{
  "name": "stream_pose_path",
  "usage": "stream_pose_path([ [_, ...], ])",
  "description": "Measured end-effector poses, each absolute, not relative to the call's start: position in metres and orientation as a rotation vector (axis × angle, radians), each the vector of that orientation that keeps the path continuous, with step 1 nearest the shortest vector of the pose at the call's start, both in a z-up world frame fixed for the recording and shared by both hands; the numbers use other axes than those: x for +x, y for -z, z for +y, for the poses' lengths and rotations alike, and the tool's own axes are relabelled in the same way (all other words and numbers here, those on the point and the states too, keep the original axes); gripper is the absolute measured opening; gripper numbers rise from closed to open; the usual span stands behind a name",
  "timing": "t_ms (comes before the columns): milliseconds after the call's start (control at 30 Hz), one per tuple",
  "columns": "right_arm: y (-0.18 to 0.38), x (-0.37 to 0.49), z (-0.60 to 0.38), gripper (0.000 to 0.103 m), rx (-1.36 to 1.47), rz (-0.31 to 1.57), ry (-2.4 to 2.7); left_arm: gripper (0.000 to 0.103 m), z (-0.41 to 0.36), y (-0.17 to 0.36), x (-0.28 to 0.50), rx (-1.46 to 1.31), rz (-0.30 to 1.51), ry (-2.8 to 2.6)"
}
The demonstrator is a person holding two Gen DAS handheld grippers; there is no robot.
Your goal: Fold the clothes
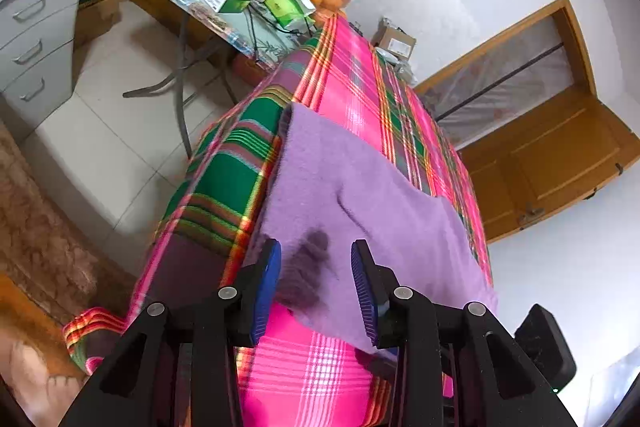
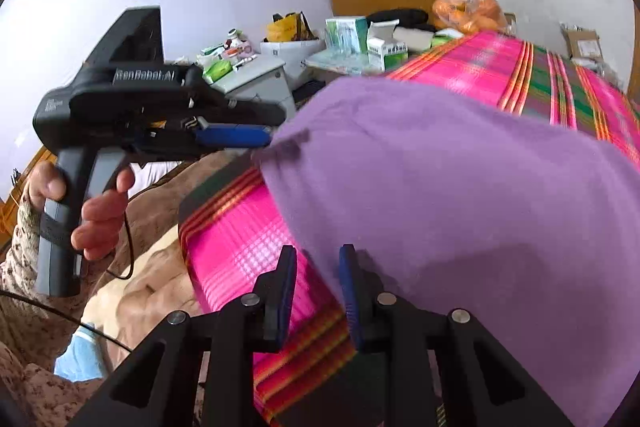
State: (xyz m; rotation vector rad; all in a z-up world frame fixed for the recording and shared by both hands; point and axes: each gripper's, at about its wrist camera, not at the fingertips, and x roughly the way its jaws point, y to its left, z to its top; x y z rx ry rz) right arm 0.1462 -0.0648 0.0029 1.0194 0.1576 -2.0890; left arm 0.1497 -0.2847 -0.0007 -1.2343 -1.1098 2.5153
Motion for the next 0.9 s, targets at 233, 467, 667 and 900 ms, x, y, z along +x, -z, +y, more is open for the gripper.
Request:
stream_pose_path([
  [233,0.002,0.128,-0.083,0.024,1.067,0.143,2.097,0.039,-0.305,0.009,0.159,-1.276,-1.205,-2.534],
  [467,-0.004,0.141,-0.112,0.024,0.986,0.250,2.034,0.039,-0.313,0.009,0.164,-1.262,-1.233,-2.541],
  [667,-0.009,0.131,-0.134,0.028,0.951,0.337,2.090,0.039,-0.318,0.013,0.161,-1.272,-1.266,-2.514],
  [900,0.005,0.148,-0.170,0.037,0.862,0.605,2.106,0.045,-0.325,0.016,0.157,-1.283,-1.313,-2.472],
])
